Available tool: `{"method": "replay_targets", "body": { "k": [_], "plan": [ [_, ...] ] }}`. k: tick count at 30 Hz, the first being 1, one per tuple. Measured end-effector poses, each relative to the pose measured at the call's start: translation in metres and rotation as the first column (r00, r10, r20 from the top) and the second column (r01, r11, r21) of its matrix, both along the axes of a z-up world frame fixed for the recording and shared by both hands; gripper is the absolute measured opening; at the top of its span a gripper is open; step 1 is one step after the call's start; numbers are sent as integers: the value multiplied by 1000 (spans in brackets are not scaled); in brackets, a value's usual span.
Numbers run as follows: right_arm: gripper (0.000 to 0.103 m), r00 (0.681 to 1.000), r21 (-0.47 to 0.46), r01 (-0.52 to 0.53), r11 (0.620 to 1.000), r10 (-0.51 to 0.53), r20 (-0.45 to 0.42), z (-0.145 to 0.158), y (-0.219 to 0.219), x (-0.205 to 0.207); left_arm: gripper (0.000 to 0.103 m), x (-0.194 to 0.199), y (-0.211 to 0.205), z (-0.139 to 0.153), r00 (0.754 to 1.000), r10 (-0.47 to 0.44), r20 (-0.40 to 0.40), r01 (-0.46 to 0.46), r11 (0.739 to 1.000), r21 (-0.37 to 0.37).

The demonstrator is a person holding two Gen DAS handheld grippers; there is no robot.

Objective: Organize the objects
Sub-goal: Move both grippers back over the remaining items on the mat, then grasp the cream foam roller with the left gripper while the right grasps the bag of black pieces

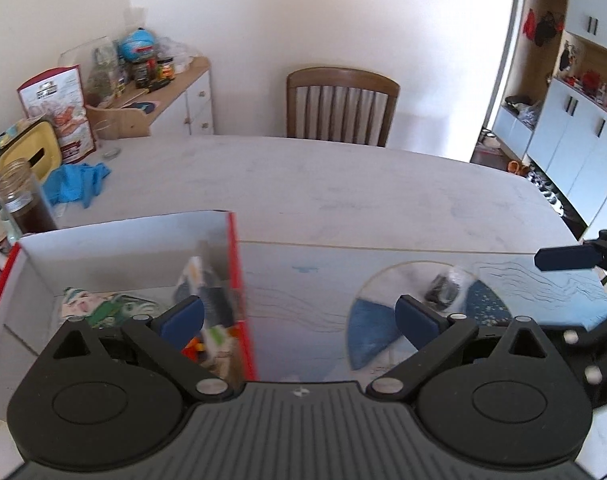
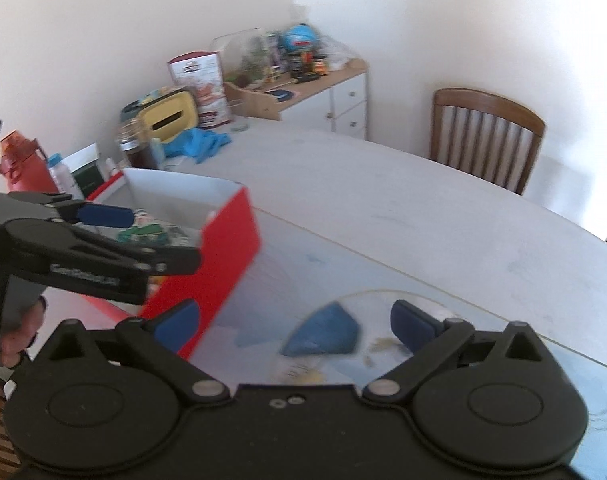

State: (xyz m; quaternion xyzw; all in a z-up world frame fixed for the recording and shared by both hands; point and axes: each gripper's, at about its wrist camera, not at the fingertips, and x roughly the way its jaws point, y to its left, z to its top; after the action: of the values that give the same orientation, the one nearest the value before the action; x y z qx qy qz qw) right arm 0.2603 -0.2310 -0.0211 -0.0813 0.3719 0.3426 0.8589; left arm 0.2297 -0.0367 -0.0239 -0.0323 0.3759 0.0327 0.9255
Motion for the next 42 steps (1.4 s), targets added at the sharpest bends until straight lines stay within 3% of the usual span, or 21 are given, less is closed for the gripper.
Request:
{"method": "replay_targets", "body": {
  "k": [13, 19, 35, 42],
  "plan": [
    [102, 987, -50, 154, 987, -156, -48, -37, -69, 44, 102, 13, -73, -49, 990, -122, -69, 124, 992, 31],
    [102, 985, -87, 145, 986, -152, -78, -63, -67, 56, 102, 16, -91, -78, 980, -176, -93, 181, 982, 51],
    [95, 983, -145, 101, 984, -121, -135, -113, -43, 84, 101, 25, -86, -126, 984, -130, -121, 136, 990, 47],
    [86, 985, -154, 72, 985, -94, -141, -124, -28, 98, 88, 26, -88, -135, 981, -135, -136, 141, 989, 35]
  ]
}}
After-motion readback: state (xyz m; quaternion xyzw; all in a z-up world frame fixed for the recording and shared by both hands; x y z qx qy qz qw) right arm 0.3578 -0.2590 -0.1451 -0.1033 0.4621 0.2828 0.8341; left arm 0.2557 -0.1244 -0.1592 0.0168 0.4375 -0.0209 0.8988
